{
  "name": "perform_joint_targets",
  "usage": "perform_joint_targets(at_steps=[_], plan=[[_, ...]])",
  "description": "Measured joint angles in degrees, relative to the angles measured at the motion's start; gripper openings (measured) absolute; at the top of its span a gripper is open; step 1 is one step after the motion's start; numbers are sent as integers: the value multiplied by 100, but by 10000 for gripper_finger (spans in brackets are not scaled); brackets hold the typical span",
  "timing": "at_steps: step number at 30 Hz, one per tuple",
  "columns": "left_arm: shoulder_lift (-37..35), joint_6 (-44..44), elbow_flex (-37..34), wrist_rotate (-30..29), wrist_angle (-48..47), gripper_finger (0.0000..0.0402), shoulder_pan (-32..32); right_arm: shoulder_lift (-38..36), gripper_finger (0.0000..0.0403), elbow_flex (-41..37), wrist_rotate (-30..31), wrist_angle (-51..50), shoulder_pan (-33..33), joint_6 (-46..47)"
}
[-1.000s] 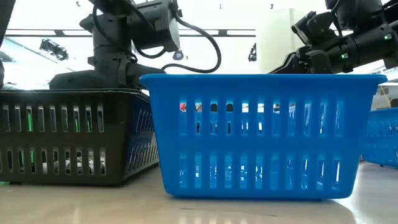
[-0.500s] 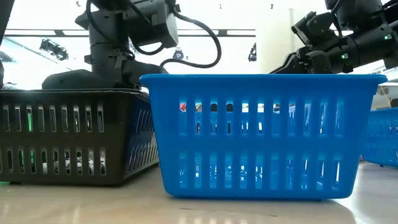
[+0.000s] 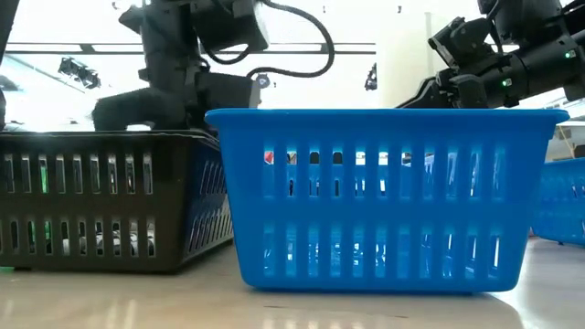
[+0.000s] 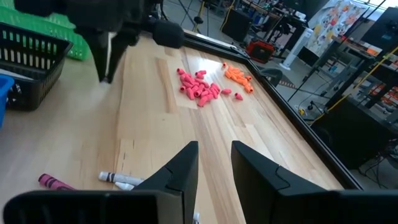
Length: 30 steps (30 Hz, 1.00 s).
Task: Sort crayons
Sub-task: Put the white crayon into the green bin
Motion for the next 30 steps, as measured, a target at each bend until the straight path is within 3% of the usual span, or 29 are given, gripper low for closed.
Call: perform_joint_targets(at_steps=[8,12,16,21,30], plan=[[3,-427,964,-146,-1196,15,-58,0,105,0,0,-33,0,0],[-6,-1235,1455,11,-1929,16,-225,0,105,0,0,-49,0,2],[-14,-2295,1767,569,-2295,16,-525,0,105,0,0,-129,0,20],[-170,-3449,1685,737,-2302,16,-1171,0,105,0,0,-149,0,20],[-583,-5452,1062,372,-2555,16,-2105,0,105,0,0,-143,-1,2]])
